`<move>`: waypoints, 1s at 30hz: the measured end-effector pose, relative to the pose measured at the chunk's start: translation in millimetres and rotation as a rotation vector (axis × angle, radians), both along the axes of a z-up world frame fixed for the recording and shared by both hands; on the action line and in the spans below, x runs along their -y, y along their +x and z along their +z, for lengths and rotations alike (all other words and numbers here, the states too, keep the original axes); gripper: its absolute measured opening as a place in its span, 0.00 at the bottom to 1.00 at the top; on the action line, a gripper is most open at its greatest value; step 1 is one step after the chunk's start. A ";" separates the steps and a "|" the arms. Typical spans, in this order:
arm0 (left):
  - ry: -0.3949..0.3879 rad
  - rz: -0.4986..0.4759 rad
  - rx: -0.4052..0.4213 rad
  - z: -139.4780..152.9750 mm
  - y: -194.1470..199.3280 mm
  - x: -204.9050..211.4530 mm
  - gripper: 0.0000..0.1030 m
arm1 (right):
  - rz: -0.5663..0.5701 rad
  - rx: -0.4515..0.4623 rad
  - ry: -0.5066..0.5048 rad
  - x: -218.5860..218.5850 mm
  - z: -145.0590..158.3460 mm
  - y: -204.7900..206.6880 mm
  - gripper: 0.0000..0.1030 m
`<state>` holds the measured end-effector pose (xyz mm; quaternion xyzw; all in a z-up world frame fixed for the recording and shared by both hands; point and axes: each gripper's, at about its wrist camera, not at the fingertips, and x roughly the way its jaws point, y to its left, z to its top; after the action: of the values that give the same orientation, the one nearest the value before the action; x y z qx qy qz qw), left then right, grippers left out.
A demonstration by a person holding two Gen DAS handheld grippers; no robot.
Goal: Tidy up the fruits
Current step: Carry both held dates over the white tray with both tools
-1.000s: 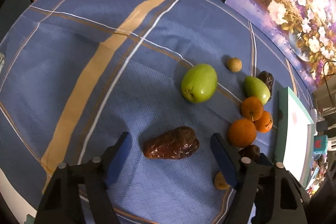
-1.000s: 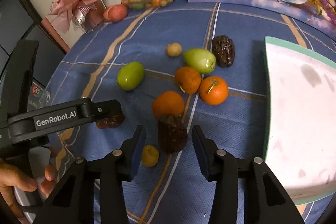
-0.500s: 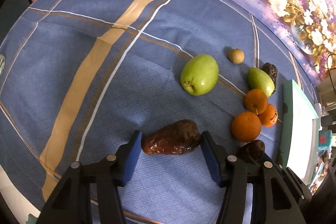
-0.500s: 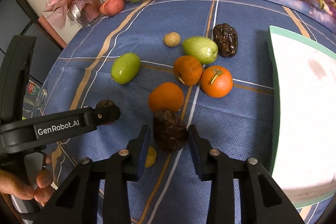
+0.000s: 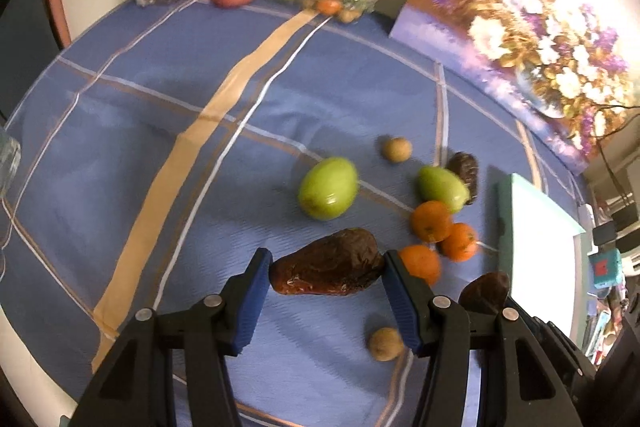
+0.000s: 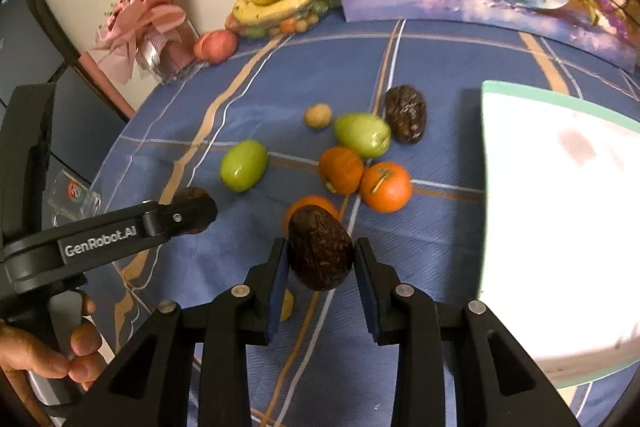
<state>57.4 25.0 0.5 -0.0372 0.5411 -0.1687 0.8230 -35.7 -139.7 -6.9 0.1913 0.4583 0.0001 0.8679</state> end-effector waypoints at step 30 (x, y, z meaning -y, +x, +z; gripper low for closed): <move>-0.034 -0.374 0.083 20.0 -56.9 177.1 0.58 | -0.525 -0.072 -0.087 175.9 19.4 -76.6 0.34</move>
<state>0.5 -152.1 20.5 0.0571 0.5012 -0.3294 0.7981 -112.3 -315.6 12.6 0.2659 0.4232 -0.2516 0.8288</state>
